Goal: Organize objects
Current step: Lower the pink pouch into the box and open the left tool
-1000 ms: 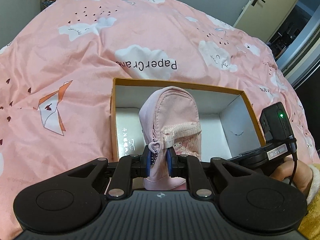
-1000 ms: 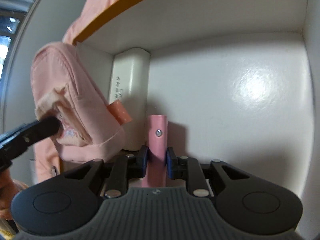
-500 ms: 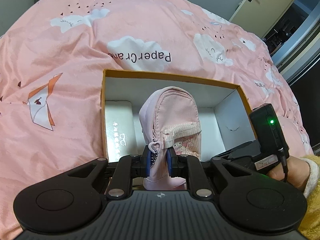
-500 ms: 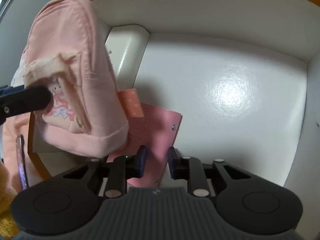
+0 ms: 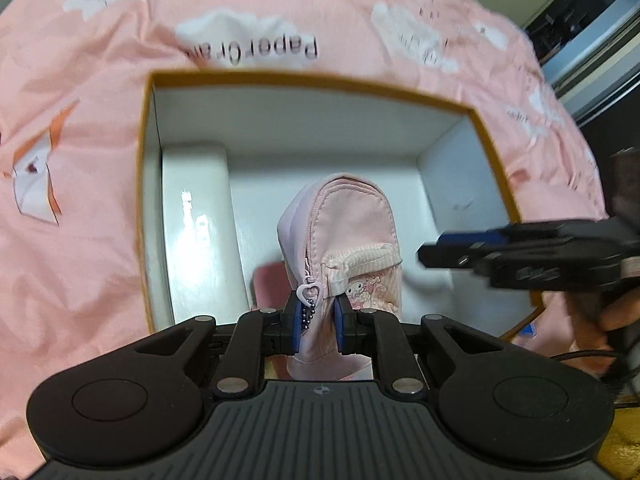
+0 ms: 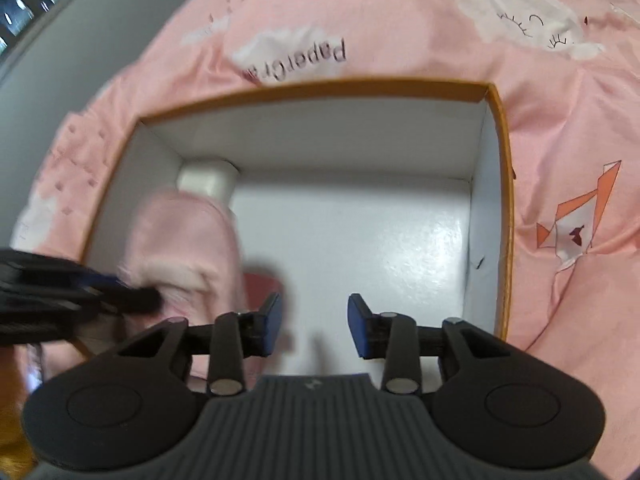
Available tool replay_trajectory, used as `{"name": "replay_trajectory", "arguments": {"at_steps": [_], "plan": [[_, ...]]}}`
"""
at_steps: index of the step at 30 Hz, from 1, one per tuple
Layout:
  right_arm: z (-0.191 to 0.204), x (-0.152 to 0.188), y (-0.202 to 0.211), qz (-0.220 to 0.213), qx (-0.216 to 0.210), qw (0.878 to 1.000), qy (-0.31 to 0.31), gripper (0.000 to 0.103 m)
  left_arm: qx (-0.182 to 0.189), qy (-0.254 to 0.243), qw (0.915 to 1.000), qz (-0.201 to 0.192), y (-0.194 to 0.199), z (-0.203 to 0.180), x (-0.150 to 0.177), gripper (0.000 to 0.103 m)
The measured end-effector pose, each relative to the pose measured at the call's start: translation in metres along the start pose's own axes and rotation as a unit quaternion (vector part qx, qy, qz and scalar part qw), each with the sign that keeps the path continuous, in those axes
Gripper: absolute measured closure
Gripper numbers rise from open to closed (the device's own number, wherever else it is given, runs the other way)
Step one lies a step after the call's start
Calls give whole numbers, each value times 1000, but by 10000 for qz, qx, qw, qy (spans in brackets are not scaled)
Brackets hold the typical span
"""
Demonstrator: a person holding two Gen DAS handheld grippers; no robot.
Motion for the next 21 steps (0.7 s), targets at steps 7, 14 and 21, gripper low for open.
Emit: {"name": "replay_trajectory", "arguments": {"at_steps": [7,14,21], "plan": [[23,2,-18,240,-808,9958,-344,61,-106,3,9992,378,-16,2,9,83],[36,7,-67,597,-1018,9898,-797,61,-224,-37,9986,470,-23,7,14,76],[30,17,-68,691,-1062,9884,-843,61,-58,-24,10000,-75,-1,7,8,66]]}}
Point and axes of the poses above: each gripper's, at about its wrist camera, not at the fingertips, and y roughly against the way its jaws point, z to its left, x to its underside, the point moved 10 cm from there along -y, roughly the way its jaws point, and after that the axes turned 12 degrees about -y, right-handed, at the moved point
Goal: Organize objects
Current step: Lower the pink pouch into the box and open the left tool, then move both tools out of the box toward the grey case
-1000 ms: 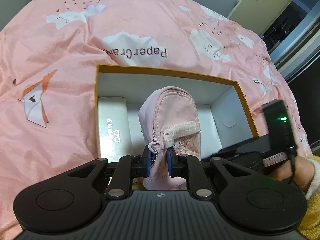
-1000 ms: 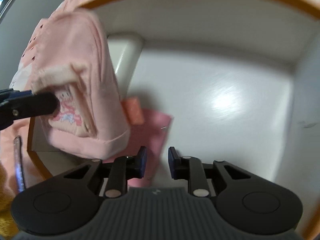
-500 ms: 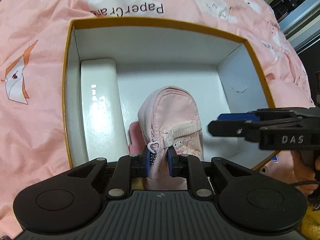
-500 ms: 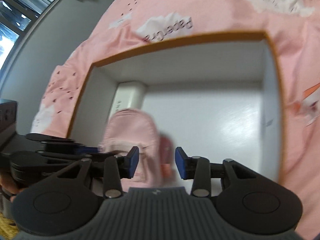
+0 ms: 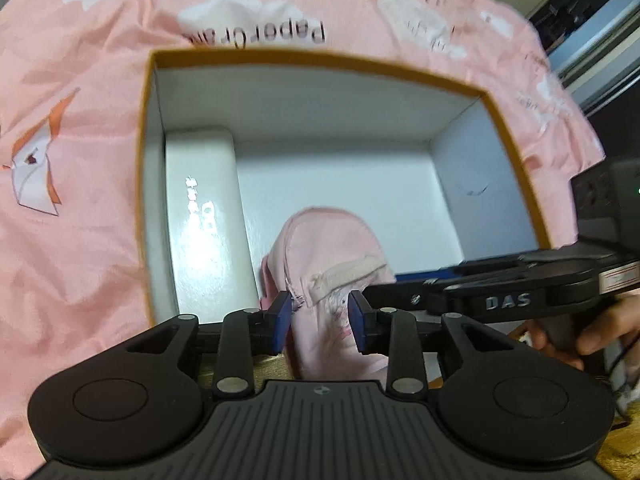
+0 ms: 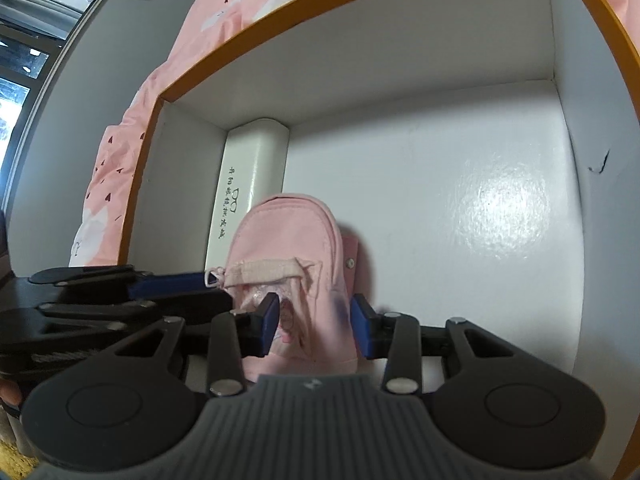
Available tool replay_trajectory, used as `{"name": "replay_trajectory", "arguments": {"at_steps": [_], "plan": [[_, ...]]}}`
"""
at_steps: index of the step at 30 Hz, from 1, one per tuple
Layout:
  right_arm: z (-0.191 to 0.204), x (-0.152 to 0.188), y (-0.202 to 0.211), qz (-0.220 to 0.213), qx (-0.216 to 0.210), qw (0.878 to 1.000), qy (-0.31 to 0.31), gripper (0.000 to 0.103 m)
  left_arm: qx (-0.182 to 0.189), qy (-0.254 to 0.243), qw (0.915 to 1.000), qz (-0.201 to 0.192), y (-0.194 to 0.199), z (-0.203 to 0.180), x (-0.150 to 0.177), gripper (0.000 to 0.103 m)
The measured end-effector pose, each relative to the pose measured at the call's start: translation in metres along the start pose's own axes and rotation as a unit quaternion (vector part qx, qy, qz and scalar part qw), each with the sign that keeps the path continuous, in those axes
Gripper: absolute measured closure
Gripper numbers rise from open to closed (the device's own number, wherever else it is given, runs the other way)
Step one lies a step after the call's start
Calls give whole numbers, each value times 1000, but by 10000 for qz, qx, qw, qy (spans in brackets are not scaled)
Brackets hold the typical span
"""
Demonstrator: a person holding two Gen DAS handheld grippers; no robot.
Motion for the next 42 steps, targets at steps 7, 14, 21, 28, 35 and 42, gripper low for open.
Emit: {"name": "replay_trajectory", "arguments": {"at_steps": [7,14,21,28,35,42], "plan": [[18,7,-6,-21,175,9978,642,76,-471,123,9954,-826,32,7,-4,66],[16,10,-17,-9,417,9962,760,77,-479,254,9927,-1074,31,5,0,67],[20,9,0,-358,463,9944,881,61,-471,251,9874,-1488,45,-7,7,67],[38,21,55,-1406,415,9806,1302,59,-470,271,9764,-2089,68,-36,21,67],[42,59,106,-2357,564,9549,1718,57,-621,34,9708,-2316,78,-70,43,67],[32,95,118,-2370,459,9573,1592,55,-721,73,9757,-2067,72,-72,69,67]]}}
Point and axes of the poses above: each gripper's, at about its wrist camera, not at the fingertips, and y roughly against the way its jaws point, z to its left, x to its underside, the point moved 10 cm from there along -y, roughly the way its jaws point, and after that the axes turned 12 degrees about -y, right-handed, at the moved point
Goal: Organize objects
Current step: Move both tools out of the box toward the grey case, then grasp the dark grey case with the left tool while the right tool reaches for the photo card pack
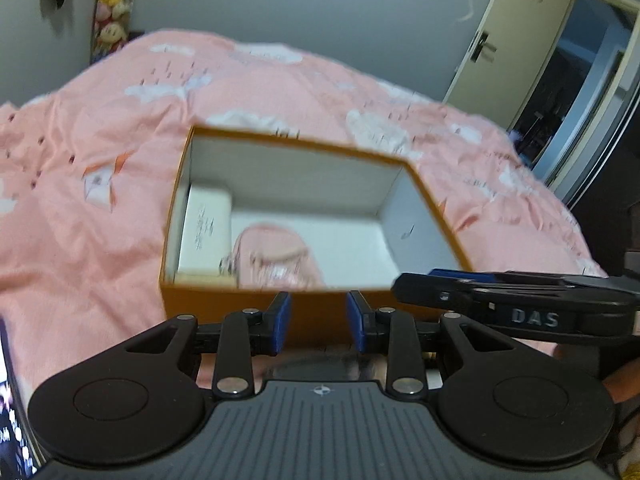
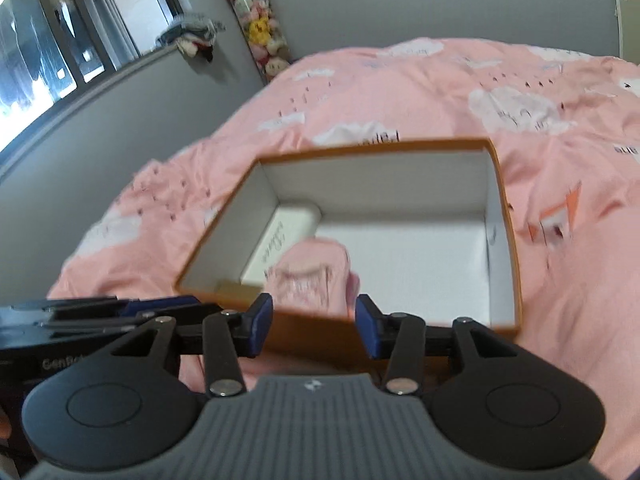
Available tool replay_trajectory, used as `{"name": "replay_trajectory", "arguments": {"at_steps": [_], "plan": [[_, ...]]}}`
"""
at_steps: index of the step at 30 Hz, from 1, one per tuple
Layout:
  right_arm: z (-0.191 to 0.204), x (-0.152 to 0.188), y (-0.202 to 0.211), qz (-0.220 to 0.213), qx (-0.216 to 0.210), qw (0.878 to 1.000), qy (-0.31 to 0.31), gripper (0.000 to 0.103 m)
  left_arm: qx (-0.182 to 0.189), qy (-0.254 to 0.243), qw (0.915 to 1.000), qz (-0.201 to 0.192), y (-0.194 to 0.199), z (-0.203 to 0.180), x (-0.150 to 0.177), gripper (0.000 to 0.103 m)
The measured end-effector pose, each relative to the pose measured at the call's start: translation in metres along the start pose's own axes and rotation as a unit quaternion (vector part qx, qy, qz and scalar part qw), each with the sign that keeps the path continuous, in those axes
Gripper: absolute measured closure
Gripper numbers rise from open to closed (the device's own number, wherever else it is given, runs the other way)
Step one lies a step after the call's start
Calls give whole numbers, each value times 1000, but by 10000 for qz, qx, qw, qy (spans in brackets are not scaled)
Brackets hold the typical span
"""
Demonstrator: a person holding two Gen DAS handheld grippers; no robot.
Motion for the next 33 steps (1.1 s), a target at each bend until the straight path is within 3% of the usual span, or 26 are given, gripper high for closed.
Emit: {"name": "replay_trajectory", "arguments": {"at_steps": [6,13,15,24,33], "plan": [[-6,30,-5,195,607,9969,465,55,192,511,9948,855,-18,12,40,67],[-20,61,-30,695,1092,9887,754,61,697,1114,9791,1550,-43,20,73,62],[-22,67,-36,794,1163,9864,849,61,806,1222,9757,1629,-49,21,78,56],[-32,78,-52,1012,1451,9792,990,61,1224,1518,9628,1872,-71,22,92,51],[-38,78,-57,1091,1598,9757,1025,62,1252,1601,9566,2087,-91,23,102,46]]}}
Point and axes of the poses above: each gripper's, at about its wrist camera, not at the fingertips, and y roughly against the way its jaws point, z to its left, x to its underside, the point moved 10 cm from there along -y, roughly the way its jaws point, and after that the axes turned 12 degrees about -y, right-handed, at the moved point
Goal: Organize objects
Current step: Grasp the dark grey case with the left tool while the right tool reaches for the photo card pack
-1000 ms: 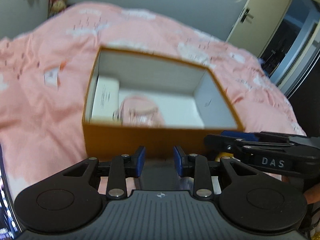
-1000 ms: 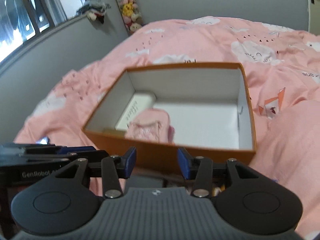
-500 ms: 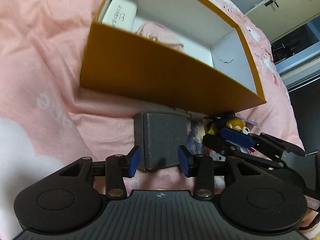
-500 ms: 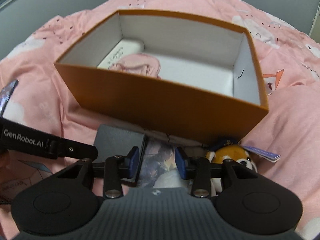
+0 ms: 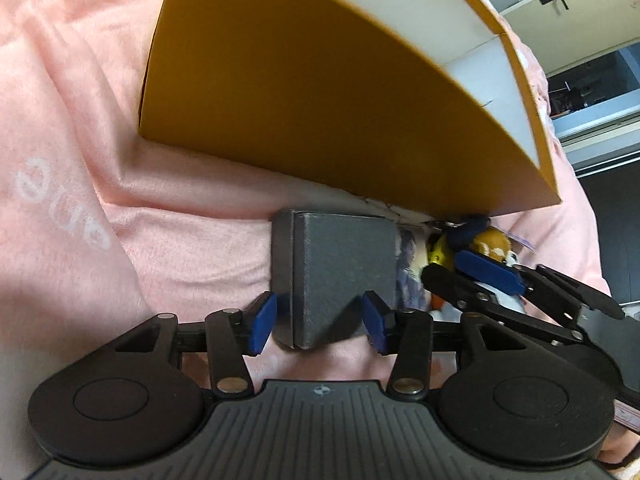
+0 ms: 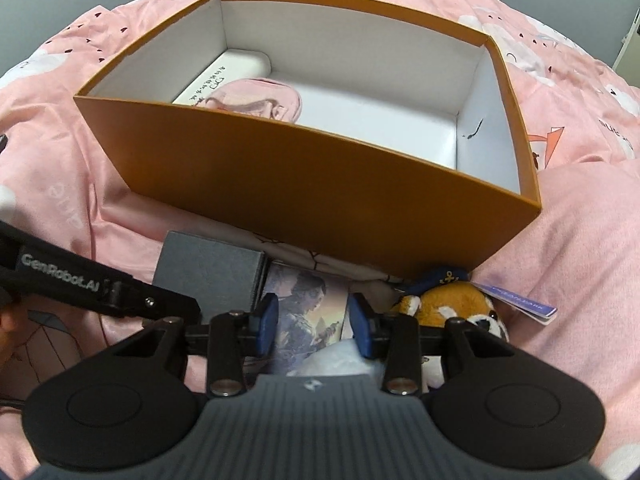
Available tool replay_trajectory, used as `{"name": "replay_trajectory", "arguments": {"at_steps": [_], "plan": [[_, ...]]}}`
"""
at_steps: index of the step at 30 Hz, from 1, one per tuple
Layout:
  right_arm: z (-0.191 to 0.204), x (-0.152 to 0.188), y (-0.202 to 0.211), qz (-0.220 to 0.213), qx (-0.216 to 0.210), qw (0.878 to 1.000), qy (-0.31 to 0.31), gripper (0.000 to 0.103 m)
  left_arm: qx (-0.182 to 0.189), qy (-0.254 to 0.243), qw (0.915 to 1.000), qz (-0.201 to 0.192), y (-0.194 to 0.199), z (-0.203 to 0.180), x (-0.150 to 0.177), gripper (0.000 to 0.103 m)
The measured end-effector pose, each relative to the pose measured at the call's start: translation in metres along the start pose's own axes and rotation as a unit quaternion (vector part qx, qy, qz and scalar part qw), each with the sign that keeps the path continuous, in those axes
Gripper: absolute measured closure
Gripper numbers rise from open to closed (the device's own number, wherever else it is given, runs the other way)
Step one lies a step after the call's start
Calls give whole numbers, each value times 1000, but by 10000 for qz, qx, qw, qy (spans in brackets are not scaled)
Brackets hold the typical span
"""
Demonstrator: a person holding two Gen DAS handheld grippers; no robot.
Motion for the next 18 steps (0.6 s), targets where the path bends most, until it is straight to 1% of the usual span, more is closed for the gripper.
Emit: {"name": "replay_trajectory", "arguments": {"at_steps": [2,5,8,10,11,12,14,16,18], "plan": [[-1,0,0,5,8,10000,5,62,56,24,10000,24,-5,1,0,39],[-1,0,-1,21,4,10000,20,62,130,-15,9999,28,-12,1,-2,30],[-1,1,-3,46,-14,10000,27,62,241,-21,9997,15,-19,2,-3,25],[-1,0,-4,58,-20,10000,43,62,295,35,9996,-21,-22,3,-5,24],[-1,1,-4,59,-22,10000,48,61,310,83,9995,-41,-21,4,-5,28],[0,1,-4,63,-23,10000,57,61,317,95,9994,-59,-20,4,-5,30],[-1,1,-3,71,-28,10000,64,61,257,95,9995,-147,-12,2,-5,41],[0,1,-3,84,-33,9999,71,61,185,57,9995,-253,-2,0,-5,47],[3,1,-3,99,-23,9998,147,61,-7,-35,9993,-371,11,-1,-4,51]]}}
Point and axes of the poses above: each gripper's, at about its wrist camera, not at the fingertips, and y roughly against the way its jaws point, z to its left, x to its underside, the point moved 10 cm from there along -y, roughly the way its jaws point, and after that the axes turned 12 degrees about -y, right-handed, at the moved point
